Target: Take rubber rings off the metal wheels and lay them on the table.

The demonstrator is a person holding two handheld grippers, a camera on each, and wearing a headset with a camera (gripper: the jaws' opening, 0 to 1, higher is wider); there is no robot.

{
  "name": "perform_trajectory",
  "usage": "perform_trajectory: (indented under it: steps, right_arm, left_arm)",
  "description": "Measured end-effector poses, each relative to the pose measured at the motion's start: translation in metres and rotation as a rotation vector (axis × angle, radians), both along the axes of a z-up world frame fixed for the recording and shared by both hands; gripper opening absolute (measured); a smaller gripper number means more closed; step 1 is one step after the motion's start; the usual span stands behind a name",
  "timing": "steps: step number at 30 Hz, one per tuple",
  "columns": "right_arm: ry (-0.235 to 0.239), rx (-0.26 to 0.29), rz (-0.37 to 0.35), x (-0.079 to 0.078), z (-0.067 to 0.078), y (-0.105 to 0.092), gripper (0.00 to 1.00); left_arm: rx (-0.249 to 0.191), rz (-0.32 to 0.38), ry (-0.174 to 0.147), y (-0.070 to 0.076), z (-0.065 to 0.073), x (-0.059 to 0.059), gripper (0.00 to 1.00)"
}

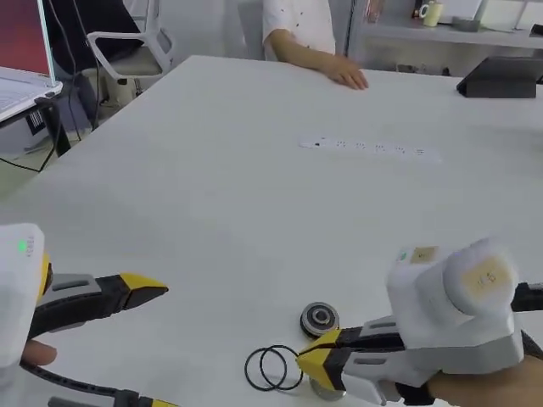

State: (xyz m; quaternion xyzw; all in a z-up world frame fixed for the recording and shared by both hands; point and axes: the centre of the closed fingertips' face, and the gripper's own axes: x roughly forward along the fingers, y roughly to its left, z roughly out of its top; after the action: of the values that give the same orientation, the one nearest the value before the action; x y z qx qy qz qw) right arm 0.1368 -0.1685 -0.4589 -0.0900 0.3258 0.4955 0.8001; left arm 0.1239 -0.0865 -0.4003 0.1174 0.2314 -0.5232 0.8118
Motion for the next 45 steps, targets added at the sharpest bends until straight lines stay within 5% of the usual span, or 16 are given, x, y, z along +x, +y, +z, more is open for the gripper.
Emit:
perform_trajectory:
  steps: [12, 28, 36, 45]
  right_arm:
    - [-0.042, -0.055, 0.000, 0.007, -0.003, -0.008, 0.09]
    - [-0.076, 0.036, -0.144, 0.035, 0.018, -0.034, 0.08]
    - [-0.064, 0.057, -0.213, 0.045, 0.017, -0.053, 0.09]
    - [-0.048, 0.063, -0.257, 0.049, 0.013, -0.064, 0.10]
  left_arm:
    - [0.011, -0.002, 0.004, 0.001, -0.003, 0.000, 0.81]
    - [0.015, -0.008, -0.005, 0.001, -0.003, 0.001, 0.80]
    - [-0.017, -0.031, -0.054, -0.004, 0.012, 0.004, 0.80]
    - [-0.039, -0.119, -0.142, -0.026, 0.052, 0.017, 0.74]
